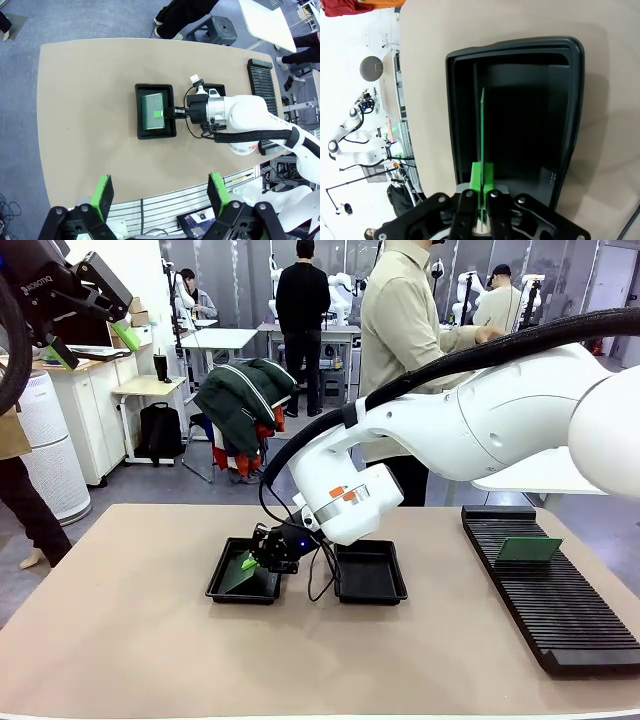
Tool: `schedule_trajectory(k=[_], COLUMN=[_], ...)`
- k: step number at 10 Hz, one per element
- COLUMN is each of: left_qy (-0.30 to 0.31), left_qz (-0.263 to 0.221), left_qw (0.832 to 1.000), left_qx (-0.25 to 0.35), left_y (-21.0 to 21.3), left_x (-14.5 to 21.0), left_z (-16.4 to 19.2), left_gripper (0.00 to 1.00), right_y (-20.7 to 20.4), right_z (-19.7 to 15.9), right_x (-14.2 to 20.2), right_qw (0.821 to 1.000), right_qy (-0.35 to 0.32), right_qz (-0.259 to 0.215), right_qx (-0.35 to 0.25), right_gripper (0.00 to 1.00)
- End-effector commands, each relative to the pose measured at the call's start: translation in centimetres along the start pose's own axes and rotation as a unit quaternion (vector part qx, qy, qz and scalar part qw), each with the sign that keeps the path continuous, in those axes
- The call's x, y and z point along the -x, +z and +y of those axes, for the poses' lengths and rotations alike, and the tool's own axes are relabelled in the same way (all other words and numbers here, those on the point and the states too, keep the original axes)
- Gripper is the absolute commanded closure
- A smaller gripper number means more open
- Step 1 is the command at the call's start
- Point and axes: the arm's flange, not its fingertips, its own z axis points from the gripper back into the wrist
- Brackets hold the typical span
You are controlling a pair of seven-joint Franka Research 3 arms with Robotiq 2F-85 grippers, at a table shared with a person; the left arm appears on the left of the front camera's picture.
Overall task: Inspect and transfer BCBs to ESD trays.
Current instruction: Pick up the Blank PCB from the PCB Rack and place it in the left ESD tray.
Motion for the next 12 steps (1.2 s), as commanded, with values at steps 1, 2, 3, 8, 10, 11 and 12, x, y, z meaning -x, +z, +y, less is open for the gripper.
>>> schedule_trajectory(k=[1,2,3,8,10,11,12], left_qy=[0.002,0.002,0.002,0.002,0.002,0.002,0.002], left_qz=[0.001,0.001,0.001,0.001,0.001,0.001,0.001], left_qw=[1.000,1.000,1.000,1.000,1.000,1.000,1.000], left_qx=[0.000,0.000,0.000,0.000,0.000,0.000,0.000], left_y=[-0.1,-0.1,-0.1,-0.1,-0.1,-0.1,-0.1], left_x=[0.0,0.0,0.0,0.0,0.0,0.0,0.0], left_z=[0.2,0.2,0.2,0.2,0.2,0.2,0.2], left_gripper=[0.00,0.00,0.00,0.00,0.00,0.00,0.00], right_y=[0.0,0.0,0.0,0.1,0.2,0.1,0.0], right_z=[0.0,0.0,0.0,1.1,1.8,2.2,2.7], right_x=[0.0,0.0,0.0,0.1,0.2,0.2,0.3], right_qw=[1.000,1.000,1.000,0.999,0.998,0.997,0.996], right_qy=[0.003,0.003,0.000,0.005,0.008,0.006,0.010], right_qz=[0.000,0.000,0.000,-0.011,-0.016,-0.014,-0.013], right_qx=[-0.001,-0.001,0.000,0.043,0.059,0.070,0.083], right_gripper=[0.97,0.97,0.97,0.85,0.79,0.76,0.72])
